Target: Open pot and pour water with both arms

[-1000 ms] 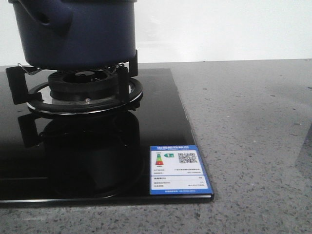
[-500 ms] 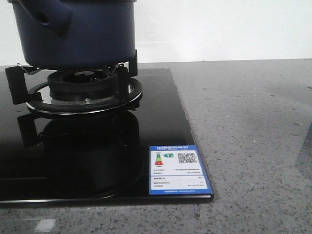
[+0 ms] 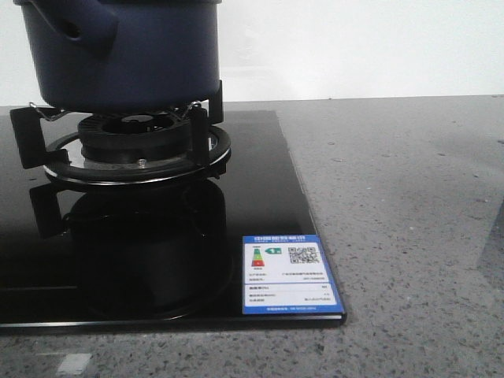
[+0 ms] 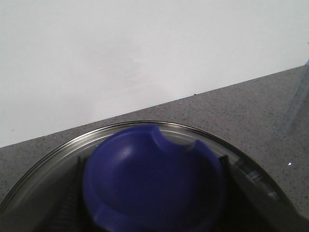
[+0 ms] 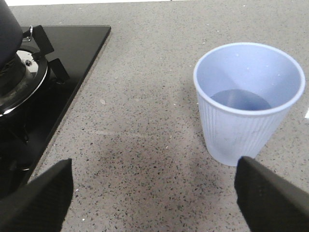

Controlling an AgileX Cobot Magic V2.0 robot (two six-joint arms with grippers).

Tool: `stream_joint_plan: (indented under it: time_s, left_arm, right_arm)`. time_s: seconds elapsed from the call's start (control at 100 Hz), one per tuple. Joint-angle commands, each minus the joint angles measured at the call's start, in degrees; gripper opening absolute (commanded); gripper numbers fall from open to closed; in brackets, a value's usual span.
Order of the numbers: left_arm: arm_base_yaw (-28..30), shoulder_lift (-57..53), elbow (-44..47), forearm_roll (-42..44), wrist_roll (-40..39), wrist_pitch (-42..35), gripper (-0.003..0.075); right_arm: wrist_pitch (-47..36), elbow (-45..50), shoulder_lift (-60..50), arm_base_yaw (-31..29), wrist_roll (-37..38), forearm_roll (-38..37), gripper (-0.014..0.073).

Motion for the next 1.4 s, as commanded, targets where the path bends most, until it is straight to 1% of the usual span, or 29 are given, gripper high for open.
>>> stream_joint_plan:
  time_s: [0.0,0.22,0.51,0.72,0.91,0.98,1.03,1.17,1.39]
  left_arm:
    - [-0.5,-1.6,-2.1,0.0,0.1,-4.5,0.0356]
    - [-0.5,-2.5,-2.1,0.0,0.1,-4.5,0.0356]
    - [0.3,-7.7,-2.1,0.0,0.1,-4.5,0.0357]
    - [5.1,-11.7,-2.1,0.0,0.1,-3.1,0.0358]
    - [11.2,-14.9,-2.1,0.0,0.1,0.0,0.0358]
    - [13.3,-15.7,-2.1,0.0,0.1,0.0,0.0358]
    - [14.6,-16.6,-2.1,0.0,0.1,0.0,0.0358]
    - [16.6,-18.1,-2.1,0.0,0.1,0.0,0.0358]
    - [16.7,-18.4,-2.1,0.0,0.1,0.0,0.0358]
  right_arm:
    - [-3.6,-2.0,0.7,0.2,-0.7,-0.2,0.0591]
    - [-3.6,-2.0,0.7,0.2,-0.7,-0.3,0.0591]
    - [-3.8,-2.0,0.7,0.2,-0.7,-1.6,0.0591]
    - [-3.8,-2.0,0.7,-0.6,-0.7,-5.4,0.0591]
    - [-3.8,-2.0,0.9,-4.7,-0.7,-6.9,0.0591]
    - [-4.1,-1.5,1.0,-6.1,-0.7,-7.2,0.0591]
    - [-5.6,-0.4,1.0,-6.5,-0.7,-7.2,0.0591]
    - [-13.6,4.5,1.0,-6.6,-0.7,-5.5,0.0591]
    - [-27.3,12.6,1.5,-6.6,-0.7,-5.1,0.0591]
